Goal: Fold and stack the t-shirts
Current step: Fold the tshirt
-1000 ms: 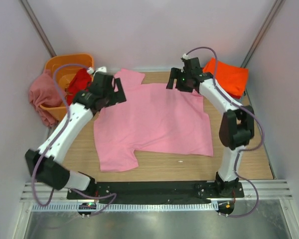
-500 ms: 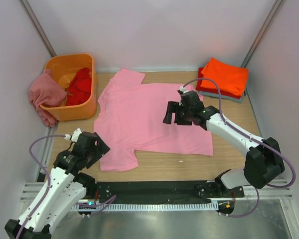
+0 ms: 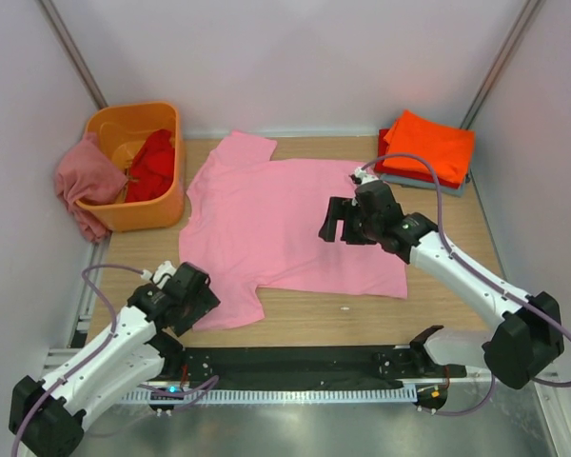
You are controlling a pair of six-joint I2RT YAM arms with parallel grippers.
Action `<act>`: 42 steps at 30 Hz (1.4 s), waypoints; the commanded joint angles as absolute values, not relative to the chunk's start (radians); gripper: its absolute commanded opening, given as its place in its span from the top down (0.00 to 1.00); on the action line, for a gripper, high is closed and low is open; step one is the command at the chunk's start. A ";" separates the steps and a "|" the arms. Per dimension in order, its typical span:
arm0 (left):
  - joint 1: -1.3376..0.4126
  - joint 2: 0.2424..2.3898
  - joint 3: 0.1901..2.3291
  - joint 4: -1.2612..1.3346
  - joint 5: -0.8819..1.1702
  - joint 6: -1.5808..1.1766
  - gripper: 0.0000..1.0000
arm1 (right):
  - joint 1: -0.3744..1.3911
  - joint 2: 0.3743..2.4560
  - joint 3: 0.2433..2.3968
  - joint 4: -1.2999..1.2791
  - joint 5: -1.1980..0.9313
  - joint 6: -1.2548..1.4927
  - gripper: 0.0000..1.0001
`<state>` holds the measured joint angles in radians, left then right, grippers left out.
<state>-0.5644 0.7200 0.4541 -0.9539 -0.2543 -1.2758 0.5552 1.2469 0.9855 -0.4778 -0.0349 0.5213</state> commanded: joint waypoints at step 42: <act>-0.615 0.673 0.442 -0.835 -0.249 -1.229 1.00 | 0.114 0.767 0.397 -0.641 0.121 0.986 0.29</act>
<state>-0.6132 0.6724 0.4057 -0.8673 -0.2428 -1.2446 0.1158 0.7593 0.4141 -0.6800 0.1093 0.9478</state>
